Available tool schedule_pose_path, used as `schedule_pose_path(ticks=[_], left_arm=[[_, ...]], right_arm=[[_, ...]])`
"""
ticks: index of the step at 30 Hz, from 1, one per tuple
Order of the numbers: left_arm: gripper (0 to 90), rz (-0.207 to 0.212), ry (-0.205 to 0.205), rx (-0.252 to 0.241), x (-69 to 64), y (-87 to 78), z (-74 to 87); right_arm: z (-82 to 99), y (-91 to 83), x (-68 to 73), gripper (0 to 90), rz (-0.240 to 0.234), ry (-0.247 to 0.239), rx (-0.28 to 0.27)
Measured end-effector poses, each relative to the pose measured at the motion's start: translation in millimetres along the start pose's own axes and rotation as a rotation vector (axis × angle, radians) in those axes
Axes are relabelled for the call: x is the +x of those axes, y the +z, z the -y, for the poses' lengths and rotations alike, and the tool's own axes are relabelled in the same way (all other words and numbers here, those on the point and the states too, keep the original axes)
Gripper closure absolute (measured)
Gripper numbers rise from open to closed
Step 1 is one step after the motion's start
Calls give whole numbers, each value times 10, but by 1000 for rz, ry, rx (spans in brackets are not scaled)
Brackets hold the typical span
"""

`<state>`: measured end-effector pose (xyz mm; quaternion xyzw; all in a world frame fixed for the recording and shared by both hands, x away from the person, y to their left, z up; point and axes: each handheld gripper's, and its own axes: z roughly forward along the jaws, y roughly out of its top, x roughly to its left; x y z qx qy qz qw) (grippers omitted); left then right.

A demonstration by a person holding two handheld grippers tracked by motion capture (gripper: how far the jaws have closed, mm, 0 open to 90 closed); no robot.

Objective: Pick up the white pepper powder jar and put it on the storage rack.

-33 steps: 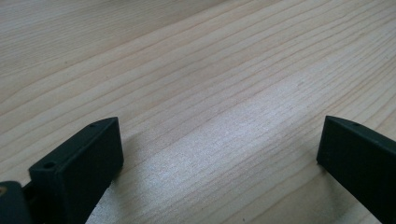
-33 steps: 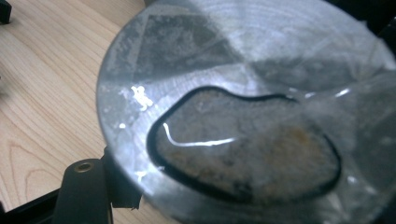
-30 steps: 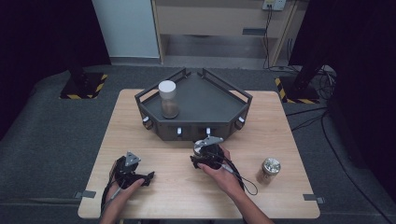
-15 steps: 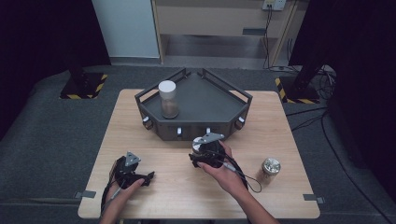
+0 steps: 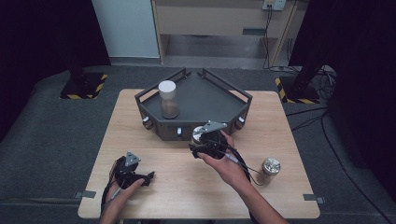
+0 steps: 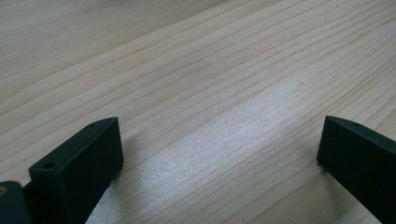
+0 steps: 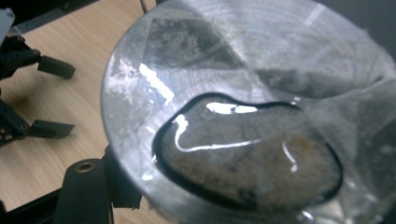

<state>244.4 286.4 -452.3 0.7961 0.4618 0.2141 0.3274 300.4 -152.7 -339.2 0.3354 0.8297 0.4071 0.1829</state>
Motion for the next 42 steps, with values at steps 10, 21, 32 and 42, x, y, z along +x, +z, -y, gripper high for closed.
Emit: schedule_pose_path(ticks=[10, 21, 32, 42], left_arm=[[0, 0, 0, 0, 0, 0, -1], [0, 0, 0, 0, 1, 0, -1], [0, 0, 2, 2, 1, -1, -3], [0, 0, 1, 1, 1, -1, -2]], right_arm=[[-173, -116, -41, 307, 12, -4, -13], [-374, -213, -123, 307, 23, 11, -29], [-582, -153, -190, 307, 34, 25, -29], [-796, -89, -218, 307, 41, 27, -32]])
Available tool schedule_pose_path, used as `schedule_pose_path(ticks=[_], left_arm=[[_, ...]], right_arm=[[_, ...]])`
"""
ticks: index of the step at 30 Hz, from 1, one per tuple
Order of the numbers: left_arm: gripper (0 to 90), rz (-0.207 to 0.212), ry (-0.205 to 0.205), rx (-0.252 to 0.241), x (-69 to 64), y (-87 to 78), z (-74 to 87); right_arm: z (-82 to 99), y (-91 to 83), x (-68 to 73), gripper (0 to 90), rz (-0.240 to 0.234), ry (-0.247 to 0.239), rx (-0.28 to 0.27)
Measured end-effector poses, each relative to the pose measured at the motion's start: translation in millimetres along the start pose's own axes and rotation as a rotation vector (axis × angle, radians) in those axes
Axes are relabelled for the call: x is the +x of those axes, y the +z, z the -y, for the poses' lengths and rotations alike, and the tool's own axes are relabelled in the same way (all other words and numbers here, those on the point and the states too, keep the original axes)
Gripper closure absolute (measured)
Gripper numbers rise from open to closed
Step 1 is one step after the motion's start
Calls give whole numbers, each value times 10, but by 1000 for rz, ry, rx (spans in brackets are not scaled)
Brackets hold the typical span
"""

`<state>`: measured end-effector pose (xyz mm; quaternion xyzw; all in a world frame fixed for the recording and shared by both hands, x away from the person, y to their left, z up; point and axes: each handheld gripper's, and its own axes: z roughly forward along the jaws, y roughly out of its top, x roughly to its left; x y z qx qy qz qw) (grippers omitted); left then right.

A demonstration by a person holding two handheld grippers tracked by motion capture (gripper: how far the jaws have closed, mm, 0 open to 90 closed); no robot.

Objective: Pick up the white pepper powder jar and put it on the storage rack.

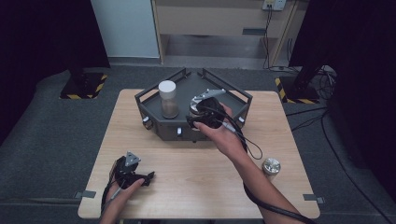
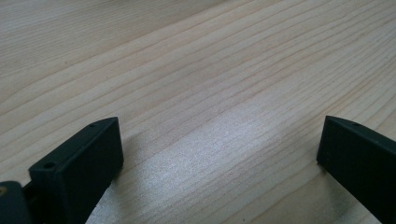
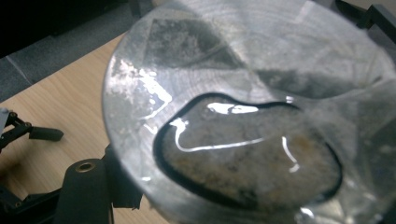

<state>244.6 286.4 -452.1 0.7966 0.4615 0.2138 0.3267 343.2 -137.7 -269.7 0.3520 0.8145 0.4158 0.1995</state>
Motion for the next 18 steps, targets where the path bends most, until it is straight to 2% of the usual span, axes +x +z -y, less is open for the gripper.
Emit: schedule_pose_path(ticks=[18], left_arm=[[0, -4, -4, -1, -12, 3, 1]], right_arm=[[-247, 196, -78, 307, 20, 6, 8]])
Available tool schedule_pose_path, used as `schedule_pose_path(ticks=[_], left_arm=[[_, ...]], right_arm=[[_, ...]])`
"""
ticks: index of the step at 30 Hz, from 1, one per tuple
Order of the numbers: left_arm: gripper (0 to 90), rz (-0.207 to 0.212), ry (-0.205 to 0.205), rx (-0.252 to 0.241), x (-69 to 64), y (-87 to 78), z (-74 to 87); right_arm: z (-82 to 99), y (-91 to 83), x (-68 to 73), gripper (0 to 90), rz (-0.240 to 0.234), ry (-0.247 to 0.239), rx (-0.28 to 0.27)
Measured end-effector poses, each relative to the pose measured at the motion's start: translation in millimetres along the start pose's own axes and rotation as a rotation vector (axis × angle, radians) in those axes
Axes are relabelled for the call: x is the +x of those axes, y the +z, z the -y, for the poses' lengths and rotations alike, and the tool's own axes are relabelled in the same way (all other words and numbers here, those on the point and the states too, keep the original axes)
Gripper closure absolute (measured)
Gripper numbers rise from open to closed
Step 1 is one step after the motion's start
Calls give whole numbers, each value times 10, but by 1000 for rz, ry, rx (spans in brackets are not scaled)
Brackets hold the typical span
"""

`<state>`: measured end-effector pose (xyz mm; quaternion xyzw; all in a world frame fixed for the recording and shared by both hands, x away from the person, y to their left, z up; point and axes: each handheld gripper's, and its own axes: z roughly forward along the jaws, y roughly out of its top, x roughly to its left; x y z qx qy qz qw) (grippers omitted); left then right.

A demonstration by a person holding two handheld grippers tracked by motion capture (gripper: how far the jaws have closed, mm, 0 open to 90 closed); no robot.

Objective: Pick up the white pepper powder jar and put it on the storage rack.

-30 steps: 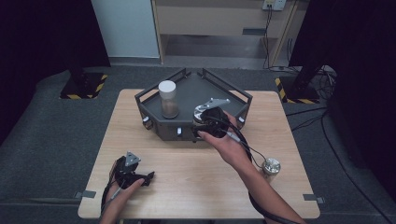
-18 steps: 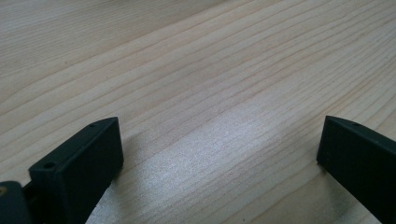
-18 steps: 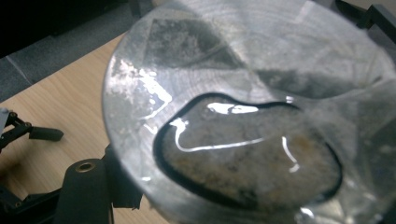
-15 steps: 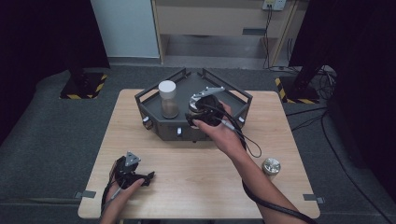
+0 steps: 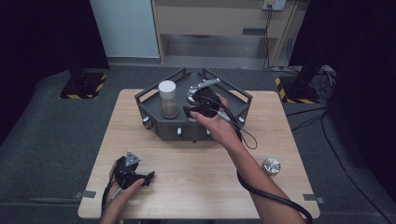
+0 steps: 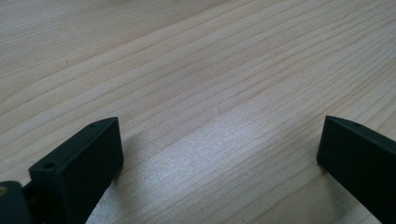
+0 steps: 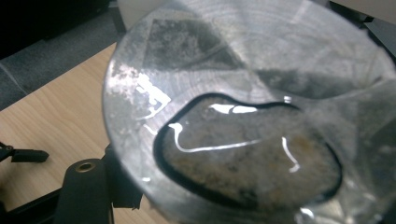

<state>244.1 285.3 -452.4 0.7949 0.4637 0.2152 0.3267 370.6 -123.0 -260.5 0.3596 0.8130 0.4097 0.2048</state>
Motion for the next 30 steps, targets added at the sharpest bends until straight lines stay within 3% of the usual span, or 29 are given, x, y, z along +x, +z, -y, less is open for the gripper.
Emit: schedule_pose_path(ticks=[17, 30], left_arm=[[0, 0, 2, 1, 1, 4, -7], [0, -1, 2, 1, 0, 6, -9]], right_arm=[[-199, 309, -149, 307, 41, 17, 7], [-192, 566, -198, 307, 56, 34, 38]])
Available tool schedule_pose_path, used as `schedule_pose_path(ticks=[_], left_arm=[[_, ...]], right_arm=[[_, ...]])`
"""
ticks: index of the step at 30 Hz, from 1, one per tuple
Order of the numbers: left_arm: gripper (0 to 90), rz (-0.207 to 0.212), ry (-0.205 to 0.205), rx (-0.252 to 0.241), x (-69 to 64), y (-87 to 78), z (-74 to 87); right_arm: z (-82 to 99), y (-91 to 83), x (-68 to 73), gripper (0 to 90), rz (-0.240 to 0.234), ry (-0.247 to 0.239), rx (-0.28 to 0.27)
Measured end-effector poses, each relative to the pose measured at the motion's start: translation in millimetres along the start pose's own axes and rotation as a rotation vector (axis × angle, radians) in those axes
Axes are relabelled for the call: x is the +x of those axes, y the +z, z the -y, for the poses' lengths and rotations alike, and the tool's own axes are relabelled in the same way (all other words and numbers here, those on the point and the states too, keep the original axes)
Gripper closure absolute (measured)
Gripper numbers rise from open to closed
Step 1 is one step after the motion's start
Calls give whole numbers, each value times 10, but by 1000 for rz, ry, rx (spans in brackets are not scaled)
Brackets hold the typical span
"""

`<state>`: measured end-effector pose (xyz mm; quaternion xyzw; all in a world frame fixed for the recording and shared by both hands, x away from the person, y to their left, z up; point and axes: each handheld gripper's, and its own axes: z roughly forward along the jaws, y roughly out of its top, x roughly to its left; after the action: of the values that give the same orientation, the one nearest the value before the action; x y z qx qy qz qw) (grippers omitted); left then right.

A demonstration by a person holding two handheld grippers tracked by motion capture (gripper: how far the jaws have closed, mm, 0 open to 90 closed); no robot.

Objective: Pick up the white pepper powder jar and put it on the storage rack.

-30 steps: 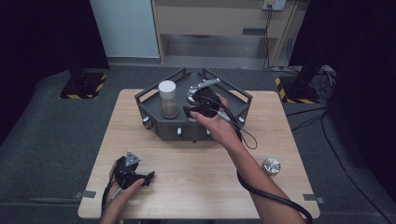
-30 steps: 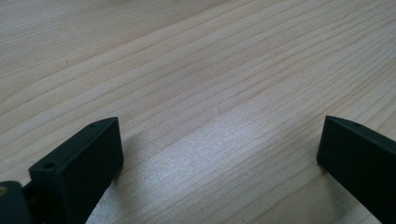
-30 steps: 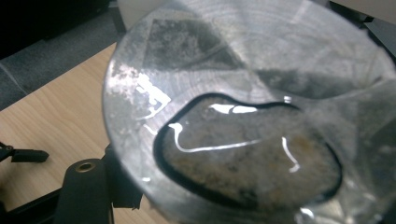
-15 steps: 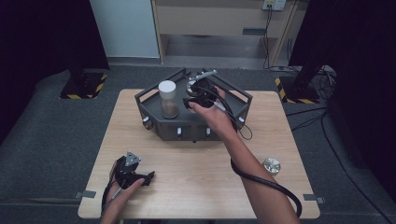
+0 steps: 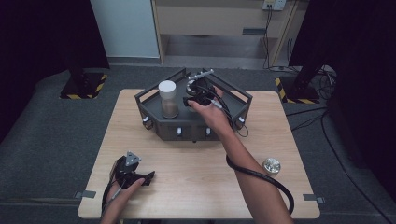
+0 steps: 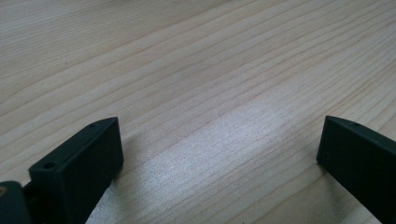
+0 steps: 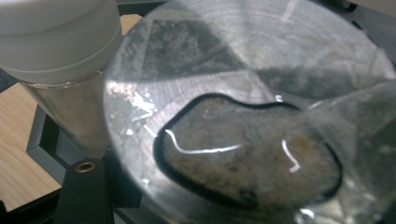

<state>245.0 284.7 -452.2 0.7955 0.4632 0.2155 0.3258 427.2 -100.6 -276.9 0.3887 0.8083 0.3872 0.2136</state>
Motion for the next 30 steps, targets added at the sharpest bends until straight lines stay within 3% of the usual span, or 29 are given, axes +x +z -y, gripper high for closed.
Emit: schedule_pose_path(ticks=[12, 30], left_arm=[[0, 0, 0, 0, 0, 0, 0], [0, 0, 0, 0, 0, 0, 0]], right_arm=[[37, 152, -4, 307, 5, 6, 27], [75, 240, -1, 307, 3, 21, 45]])
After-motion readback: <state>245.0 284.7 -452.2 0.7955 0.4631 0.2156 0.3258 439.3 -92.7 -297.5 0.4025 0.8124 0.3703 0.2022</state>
